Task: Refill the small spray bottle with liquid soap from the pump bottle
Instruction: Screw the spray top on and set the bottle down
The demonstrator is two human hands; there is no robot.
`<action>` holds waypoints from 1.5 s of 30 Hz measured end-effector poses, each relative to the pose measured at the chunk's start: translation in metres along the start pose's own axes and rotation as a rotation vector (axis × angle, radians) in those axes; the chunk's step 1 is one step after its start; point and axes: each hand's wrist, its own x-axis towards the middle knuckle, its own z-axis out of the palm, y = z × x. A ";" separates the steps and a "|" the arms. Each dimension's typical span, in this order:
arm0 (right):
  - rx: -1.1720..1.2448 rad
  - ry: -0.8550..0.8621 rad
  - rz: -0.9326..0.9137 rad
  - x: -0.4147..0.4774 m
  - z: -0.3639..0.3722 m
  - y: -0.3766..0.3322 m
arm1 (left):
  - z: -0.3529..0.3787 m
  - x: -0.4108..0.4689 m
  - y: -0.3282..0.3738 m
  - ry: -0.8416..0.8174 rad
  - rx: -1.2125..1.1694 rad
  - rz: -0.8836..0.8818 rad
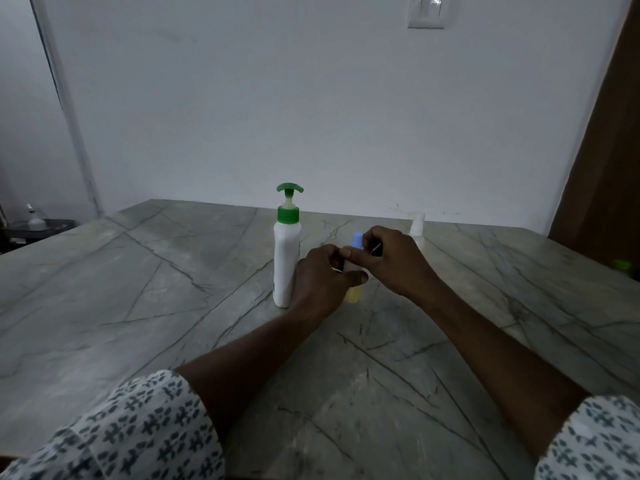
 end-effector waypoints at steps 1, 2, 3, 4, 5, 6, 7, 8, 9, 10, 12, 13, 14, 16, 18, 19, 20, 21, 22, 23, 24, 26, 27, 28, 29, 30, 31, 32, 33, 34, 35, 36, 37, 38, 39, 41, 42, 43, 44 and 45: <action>0.034 -0.035 -0.010 -0.001 -0.001 0.000 | 0.000 0.000 0.000 -0.002 -0.004 -0.002; 0.064 -0.062 -0.022 -0.001 -0.002 0.001 | 0.000 0.000 0.000 -0.004 -0.007 -0.009; 0.088 -0.073 -0.031 -0.001 -0.004 0.001 | -0.001 0.000 0.001 -0.004 -0.008 -0.020; 0.102 -0.068 -0.037 -0.001 -0.004 0.002 | -0.001 -0.001 0.002 -0.004 -0.006 -0.029; 0.109 -0.055 -0.040 -0.001 -0.004 0.001 | 0.000 -0.001 0.002 -0.003 -0.003 -0.034; 0.100 -0.042 -0.038 -0.001 -0.004 0.000 | 0.000 -0.001 0.002 0.000 0.001 -0.036; 0.078 -0.032 -0.037 0.000 -0.003 -0.001 | 0.000 -0.001 0.002 0.003 0.001 -0.033; 0.041 -0.022 -0.037 0.001 -0.001 -0.001 | 0.000 -0.001 0.002 0.007 -0.003 -0.029; -0.003 -0.006 -0.034 0.001 0.000 -0.001 | 0.000 -0.001 0.002 0.011 -0.010 -0.024; -0.041 0.018 -0.026 0.002 0.002 -0.002 | 0.000 -0.001 0.001 0.015 -0.011 -0.018; -0.091 0.071 -0.001 0.002 0.008 -0.003 | 0.000 -0.002 0.001 0.014 0.002 -0.008; -0.103 0.091 0.008 0.002 0.010 -0.003 | 0.000 -0.002 0.002 0.010 0.006 -0.004; -0.101 0.097 0.015 0.002 0.012 -0.003 | -0.001 -0.003 0.002 0.007 0.006 -0.002; -0.054 0.058 0.020 0.003 0.009 -0.003 | -0.001 -0.003 0.003 0.003 -0.001 -0.011; 0.009 -0.013 0.011 0.004 0.002 0.000 | -0.002 -0.004 0.005 -0.007 -0.005 -0.024; 0.045 -0.043 0.004 0.003 -0.001 0.003 | -0.003 -0.004 0.005 -0.012 -0.010 -0.029; 0.084 -0.064 -0.001 0.001 -0.003 0.004 | -0.003 -0.004 0.007 -0.016 -0.014 -0.035; 0.122 -0.073 -0.003 -0.001 -0.004 0.005 | -0.003 -0.004 0.008 -0.020 -0.015 -0.041; 0.146 -0.070 -0.004 -0.002 -0.004 0.006 | -0.003 -0.005 0.009 -0.024 -0.012 -0.046; 0.149 -0.060 -0.004 -0.002 -0.004 0.005 | -0.003 -0.005 0.009 -0.027 -0.010 -0.049; 0.132 -0.048 -0.006 -0.002 -0.003 0.005 | -0.003 -0.005 0.010 -0.025 -0.008 -0.051; 0.080 -0.015 -0.013 -0.001 0.001 0.004 | -0.003 -0.006 0.011 -0.012 0.004 -0.047; 0.053 0.007 -0.014 -0.001 0.003 0.003 | -0.003 -0.006 0.011 -0.007 0.013 -0.043; 0.030 0.027 -0.009 -0.001 0.005 0.003 | -0.003 -0.007 0.011 -0.003 0.021 -0.041; 0.012 0.042 -0.002 -0.001 0.008 0.002 | -0.003 -0.007 0.011 0.000 0.027 -0.041; 0.000 0.053 0.005 -0.001 0.009 0.002 | -0.003 -0.007 0.011 0.001 0.029 -0.041; -0.010 0.062 0.012 -0.001 0.010 0.001 | -0.003 -0.008 0.010 0.000 0.027 -0.042; -0.018 0.069 0.020 -0.001 0.011 0.001 | -0.003 -0.008 0.010 -0.002 0.023 -0.042; -0.021 0.076 0.026 -0.001 0.011 0.002 | -0.003 -0.009 0.009 -0.008 0.019 -0.042; -0.022 0.080 0.032 -0.001 0.011 0.002 | -0.003 -0.010 0.009 -0.017 0.008 -0.044; -0.028 0.077 0.038 -0.001 0.010 0.002 | -0.004 -0.010 0.009 -0.029 -0.013 -0.050; -0.037 0.071 0.046 -0.001 0.010 0.002 | -0.005 -0.011 0.009 -0.044 -0.039 -0.062; -0.046 0.068 0.054 0.000 0.009 0.003 | -0.006 -0.012 0.009 -0.060 -0.061 -0.079; -0.055 0.075 0.060 0.002 0.007 0.004 | -0.006 -0.012 0.009 -0.074 -0.068 -0.092; -0.064 0.092 0.068 0.006 0.003 0.004 | -0.006 -0.012 0.009 -0.081 -0.059 -0.097; -0.089 0.131 0.102 0.021 -0.007 0.006 | -0.005 -0.012 0.008 -0.065 0.000 -0.089; -0.107 0.148 0.121 0.030 -0.012 0.007 | -0.005 -0.012 0.008 -0.048 0.048 -0.068; -0.118 0.162 0.139 0.040 -0.015 0.008 | -0.004 -0.012 0.007 -0.029 0.095 -0.040; -0.119 0.170 0.159 0.048 -0.017 0.010 | -0.003 -0.012 0.007 -0.008 0.130 -0.011; -0.114 0.173 0.176 0.054 -0.016 0.013 | -0.003 -0.013 0.007 0.013 0.158 0.012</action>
